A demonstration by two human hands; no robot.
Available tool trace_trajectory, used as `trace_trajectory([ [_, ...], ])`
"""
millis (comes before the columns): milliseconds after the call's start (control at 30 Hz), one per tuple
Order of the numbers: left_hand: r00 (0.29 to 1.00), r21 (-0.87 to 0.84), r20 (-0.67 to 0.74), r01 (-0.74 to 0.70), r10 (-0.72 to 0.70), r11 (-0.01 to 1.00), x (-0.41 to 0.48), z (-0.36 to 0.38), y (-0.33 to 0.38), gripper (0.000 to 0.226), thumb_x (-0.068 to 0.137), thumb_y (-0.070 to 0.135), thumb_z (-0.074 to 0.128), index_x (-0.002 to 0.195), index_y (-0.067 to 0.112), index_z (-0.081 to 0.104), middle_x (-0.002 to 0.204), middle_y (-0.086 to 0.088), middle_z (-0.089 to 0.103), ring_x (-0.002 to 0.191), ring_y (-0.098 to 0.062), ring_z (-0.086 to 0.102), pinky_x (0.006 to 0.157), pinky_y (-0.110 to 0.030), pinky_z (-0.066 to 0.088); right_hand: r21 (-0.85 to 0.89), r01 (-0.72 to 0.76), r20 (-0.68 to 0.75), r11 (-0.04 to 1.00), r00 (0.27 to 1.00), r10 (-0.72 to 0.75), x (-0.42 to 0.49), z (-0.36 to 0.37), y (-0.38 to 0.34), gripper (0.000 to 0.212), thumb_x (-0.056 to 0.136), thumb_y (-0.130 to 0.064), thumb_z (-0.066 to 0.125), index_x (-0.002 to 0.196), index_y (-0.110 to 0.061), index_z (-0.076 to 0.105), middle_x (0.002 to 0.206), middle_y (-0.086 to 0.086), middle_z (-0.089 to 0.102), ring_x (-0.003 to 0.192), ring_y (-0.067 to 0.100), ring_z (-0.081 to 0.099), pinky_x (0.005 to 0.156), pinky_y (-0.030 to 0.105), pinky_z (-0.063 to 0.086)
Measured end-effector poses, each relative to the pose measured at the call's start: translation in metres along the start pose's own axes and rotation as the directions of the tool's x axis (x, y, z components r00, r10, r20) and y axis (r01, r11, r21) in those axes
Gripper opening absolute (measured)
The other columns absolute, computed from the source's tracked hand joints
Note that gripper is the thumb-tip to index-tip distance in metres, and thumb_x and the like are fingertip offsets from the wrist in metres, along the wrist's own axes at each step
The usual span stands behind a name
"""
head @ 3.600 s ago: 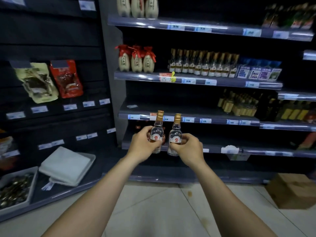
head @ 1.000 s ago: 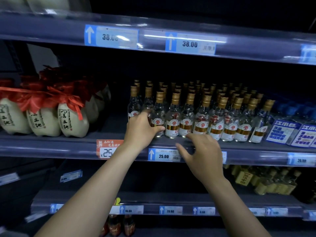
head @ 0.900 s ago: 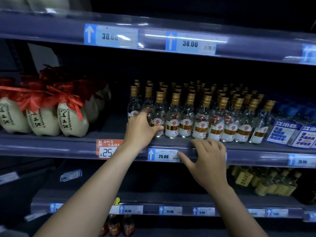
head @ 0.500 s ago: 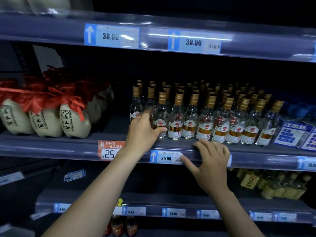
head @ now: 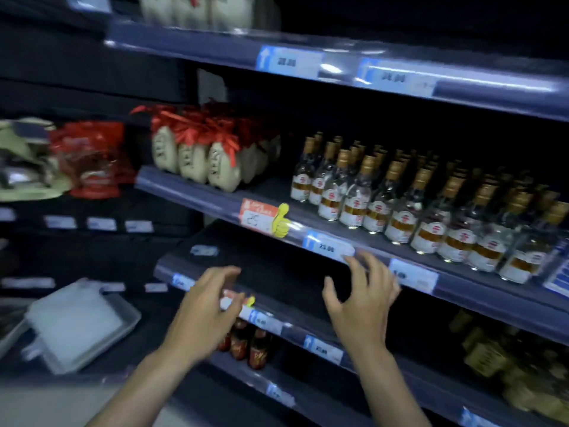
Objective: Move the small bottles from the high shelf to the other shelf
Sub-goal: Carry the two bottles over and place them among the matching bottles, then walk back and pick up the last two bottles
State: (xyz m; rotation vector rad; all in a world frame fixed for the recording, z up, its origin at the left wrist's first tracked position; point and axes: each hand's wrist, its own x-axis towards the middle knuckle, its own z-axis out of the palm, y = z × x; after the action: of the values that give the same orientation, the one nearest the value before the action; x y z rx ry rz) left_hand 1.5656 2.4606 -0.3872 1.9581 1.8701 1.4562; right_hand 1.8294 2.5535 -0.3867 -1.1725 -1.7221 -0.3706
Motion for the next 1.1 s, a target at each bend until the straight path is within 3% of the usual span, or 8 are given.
trace_trajectory([
  [100,0.984,0.133,0.103,0.133,-0.147,0.982,-0.080,-0.042,-0.029,0.039,0.083,0.012,0.078,0.119,0.021,0.066,0.111,0.011,0.066,0.100,-0.010,0.066,0.088,-0.028,0.049,0.250,0.016,0.176,0.968,0.982,-0.061,-0.058,0.017,-0.068,0.024,0.084,-0.028,0.075,0.102,-0.013,0.072,0.112,0.004,0.067,0.104,0.028,0.061,0.093,0.041,0.047],
  [200,0.930,0.285,0.123,0.301,-0.346,0.910,-0.158,-0.096,-0.049,0.037,0.086,0.018,0.075,0.123,0.018,0.066,0.115,0.004,0.067,0.103,-0.015,0.066,0.089,-0.025,0.048,0.419,-0.098,0.414,0.903,0.905,-0.094,-0.124,0.026,-0.142,0.013,0.081,-0.015,0.083,0.089,-0.013,0.072,0.098,0.002,0.070,0.093,0.028,0.067,0.087,0.038,0.052],
  [333,0.769,0.369,0.100,0.560,-0.631,0.742,-0.269,-0.176,-0.072,0.037,0.092,0.026,0.067,0.129,0.020,0.062,0.117,0.001,0.067,0.094,-0.016,0.064,0.087,-0.026,0.048,0.489,-0.199,0.675,0.849,0.703,-0.224,-0.217,0.017,-0.236,0.013,0.079,-0.011,0.084,0.086,-0.011,0.073,0.092,0.004,0.072,0.088,0.030,0.071,0.080,0.036,0.053],
  [467,0.593,0.371,0.002,0.748,-0.805,0.551,-0.402,-0.260,-0.088,0.037,0.095,0.030,0.064,0.130,0.021,0.059,0.118,0.002,0.064,0.090,-0.014,0.062,0.084,-0.025,0.047,0.530,-0.180,0.777,0.829,0.494,-0.390,-0.304,-0.002,-0.338,0.011,0.084,-0.022,0.081,0.091,-0.017,0.074,0.094,-0.003,0.071,0.086,0.021,0.070,0.073,0.028,0.049],
  [633,0.391,0.307,-0.198,0.896,-0.899,0.322,-0.572,-0.386,-0.088,0.037,0.095,0.032,0.063,0.131,0.021,0.059,0.115,0.005,0.064,0.089,-0.013,0.061,0.082,-0.026,0.048,0.643,-0.128,0.762,0.755,0.202,-0.615,-0.415,-0.036,-0.504,0.019,0.092,-0.033,0.073,0.105,-0.020,0.072,0.103,-0.006,0.069,0.096,0.015,0.066,0.079,0.025,0.046],
  [833,0.084,0.223,-0.374,0.975,-0.924,-0.001,-0.774,-0.523,-0.053,0.044,0.096,0.040,0.058,0.136,0.025,0.053,0.124,0.003,0.064,0.108,-0.015,0.061,0.088,-0.028,0.048,0.804,-0.120,0.558,0.582,-0.186,-0.809,-0.557,-0.131,-0.723,0.027,0.097,-0.036,0.066,0.118,-0.019,0.070,0.113,-0.008,0.066,0.100,0.010,0.061,0.086,0.022,0.045],
  [1000,-0.157,-0.015,-0.438,0.986,-0.885,-0.167,-0.890,-0.600,-0.030,0.044,0.096,0.038,0.060,0.136,0.021,0.056,0.120,0.002,0.067,0.107,-0.016,0.061,0.092,-0.030,0.049,0.895,-0.107,0.360,0.434,-0.403,-0.842,-0.636,-0.212,-0.854,0.018,0.096,-0.034,0.063,0.100,-0.019,0.071,0.094,-0.009,0.063,0.089,0.013,0.061,0.075,0.023,0.044],
  [1100,-0.287,-0.153,-0.452,0.958,-0.845,-0.243,-0.949,-0.636,-0.026,0.043,0.096,0.038,0.059,0.136,0.021,0.055,0.119,0.002,0.066,0.107,-0.016,0.061,0.086,-0.028,0.048,0.942,-0.079,0.237,0.325,-0.527,-0.816,-0.682,-0.246,-0.922,0.028,0.097,-0.036,0.061,0.116,-0.018,0.070,0.109,-0.005,0.066,0.101,0.015,0.062,0.084,0.024,0.046],
])
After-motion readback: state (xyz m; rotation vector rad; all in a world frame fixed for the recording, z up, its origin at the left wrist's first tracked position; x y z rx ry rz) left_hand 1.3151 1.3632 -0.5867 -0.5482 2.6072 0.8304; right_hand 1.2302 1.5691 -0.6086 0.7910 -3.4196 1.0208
